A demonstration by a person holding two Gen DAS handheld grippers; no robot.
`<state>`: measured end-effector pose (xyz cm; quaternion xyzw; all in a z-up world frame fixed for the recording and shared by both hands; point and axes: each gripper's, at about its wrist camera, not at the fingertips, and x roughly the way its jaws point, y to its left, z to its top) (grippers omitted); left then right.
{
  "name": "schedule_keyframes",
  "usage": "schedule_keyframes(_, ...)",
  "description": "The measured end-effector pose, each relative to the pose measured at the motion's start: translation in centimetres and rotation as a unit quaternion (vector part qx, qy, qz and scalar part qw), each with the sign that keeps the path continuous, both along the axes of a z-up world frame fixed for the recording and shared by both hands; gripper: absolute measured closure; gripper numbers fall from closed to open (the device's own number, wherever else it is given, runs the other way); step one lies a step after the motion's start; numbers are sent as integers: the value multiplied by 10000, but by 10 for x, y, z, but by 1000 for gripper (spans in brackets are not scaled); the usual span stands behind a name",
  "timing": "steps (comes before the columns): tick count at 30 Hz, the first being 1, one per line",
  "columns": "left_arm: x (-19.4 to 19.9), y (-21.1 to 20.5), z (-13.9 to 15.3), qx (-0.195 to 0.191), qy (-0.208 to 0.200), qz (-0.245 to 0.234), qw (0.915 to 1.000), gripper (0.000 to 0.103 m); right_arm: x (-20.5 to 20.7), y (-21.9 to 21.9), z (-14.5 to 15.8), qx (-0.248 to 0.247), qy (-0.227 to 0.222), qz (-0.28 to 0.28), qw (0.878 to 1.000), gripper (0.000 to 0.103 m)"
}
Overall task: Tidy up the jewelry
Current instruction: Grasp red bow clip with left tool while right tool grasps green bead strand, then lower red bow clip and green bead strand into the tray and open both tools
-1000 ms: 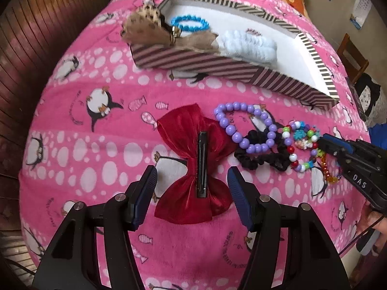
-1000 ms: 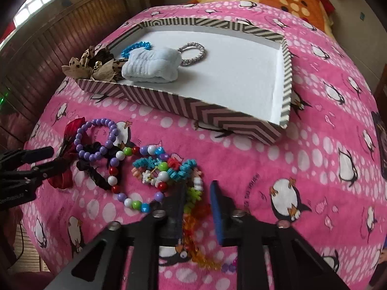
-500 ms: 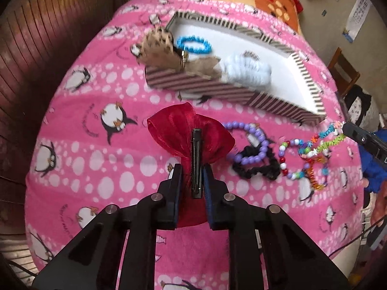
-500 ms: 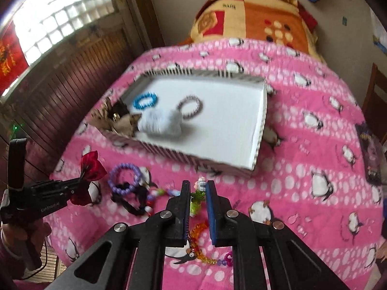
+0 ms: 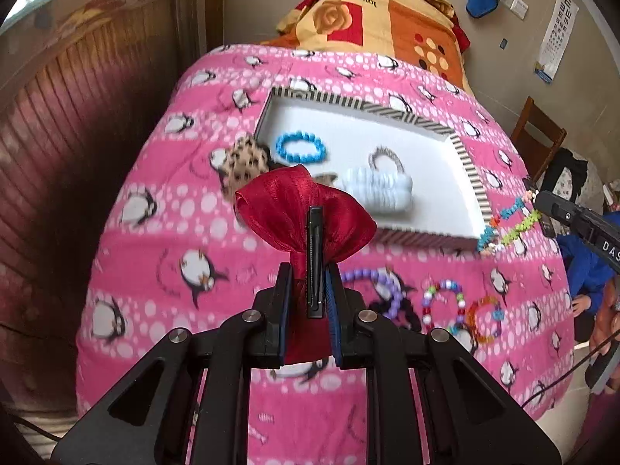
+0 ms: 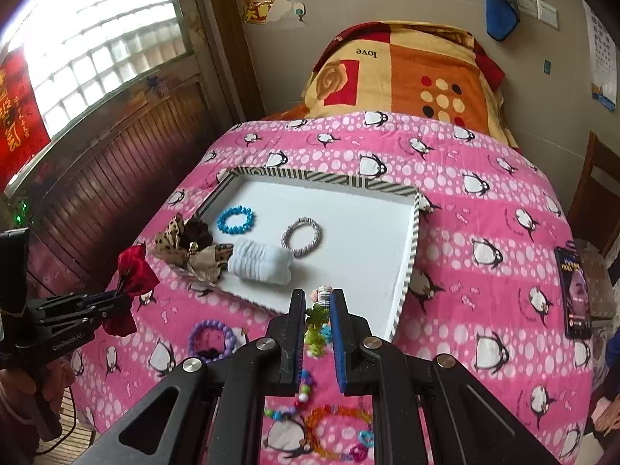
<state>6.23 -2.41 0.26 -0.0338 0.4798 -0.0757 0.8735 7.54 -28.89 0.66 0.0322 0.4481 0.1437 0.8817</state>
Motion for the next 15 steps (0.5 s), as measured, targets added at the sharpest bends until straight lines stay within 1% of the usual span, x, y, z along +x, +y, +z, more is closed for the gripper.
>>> schedule_keyframes(9,49,-14,13,240,-196,28,9995,88,32,14,-3,-34,32,91,9999,91)
schedule_keyframes(15,86,-29,14,382,-252,12,9990,88,52,29,-11,81,142,245,9996,91)
